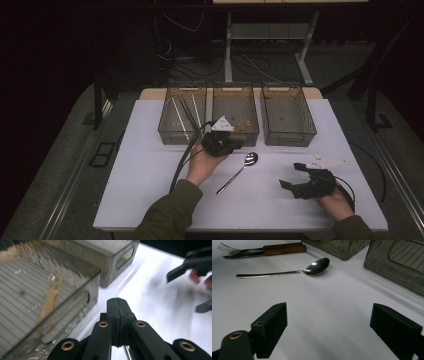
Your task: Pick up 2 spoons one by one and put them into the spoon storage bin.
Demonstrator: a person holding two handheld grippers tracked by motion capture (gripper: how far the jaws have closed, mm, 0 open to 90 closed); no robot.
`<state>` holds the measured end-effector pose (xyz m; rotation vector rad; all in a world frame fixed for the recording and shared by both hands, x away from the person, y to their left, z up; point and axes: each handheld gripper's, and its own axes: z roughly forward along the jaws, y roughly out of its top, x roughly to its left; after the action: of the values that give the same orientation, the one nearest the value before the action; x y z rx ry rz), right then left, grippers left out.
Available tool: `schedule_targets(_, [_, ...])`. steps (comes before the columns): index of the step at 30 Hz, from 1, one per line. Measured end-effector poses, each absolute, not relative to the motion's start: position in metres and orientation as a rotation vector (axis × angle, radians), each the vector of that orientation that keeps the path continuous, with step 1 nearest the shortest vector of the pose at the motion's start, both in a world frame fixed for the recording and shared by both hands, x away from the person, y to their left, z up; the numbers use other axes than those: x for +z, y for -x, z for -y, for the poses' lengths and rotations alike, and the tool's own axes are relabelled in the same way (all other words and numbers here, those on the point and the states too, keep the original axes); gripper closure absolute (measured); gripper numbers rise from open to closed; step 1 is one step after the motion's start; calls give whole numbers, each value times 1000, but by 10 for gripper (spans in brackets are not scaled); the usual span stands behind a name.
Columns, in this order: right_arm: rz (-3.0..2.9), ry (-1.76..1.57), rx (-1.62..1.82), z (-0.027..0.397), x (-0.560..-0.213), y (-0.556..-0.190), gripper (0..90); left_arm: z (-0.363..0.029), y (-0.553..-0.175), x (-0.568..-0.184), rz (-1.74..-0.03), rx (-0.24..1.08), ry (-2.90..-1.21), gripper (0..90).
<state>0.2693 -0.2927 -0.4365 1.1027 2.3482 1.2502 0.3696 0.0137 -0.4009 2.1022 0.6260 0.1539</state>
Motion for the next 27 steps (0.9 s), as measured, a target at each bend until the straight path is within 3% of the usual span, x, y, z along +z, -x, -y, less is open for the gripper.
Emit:
schedule_targets(10, [-2348, -1096, 1253, 293, -436, -269, 144, 11, -382, -439, -705, 168, -2177, 893])
schedule_targets(27, [-2349, -1093, 1257, 293, -436, -269, 144, 24, -393, -454, -750, 151, -2195, 894])
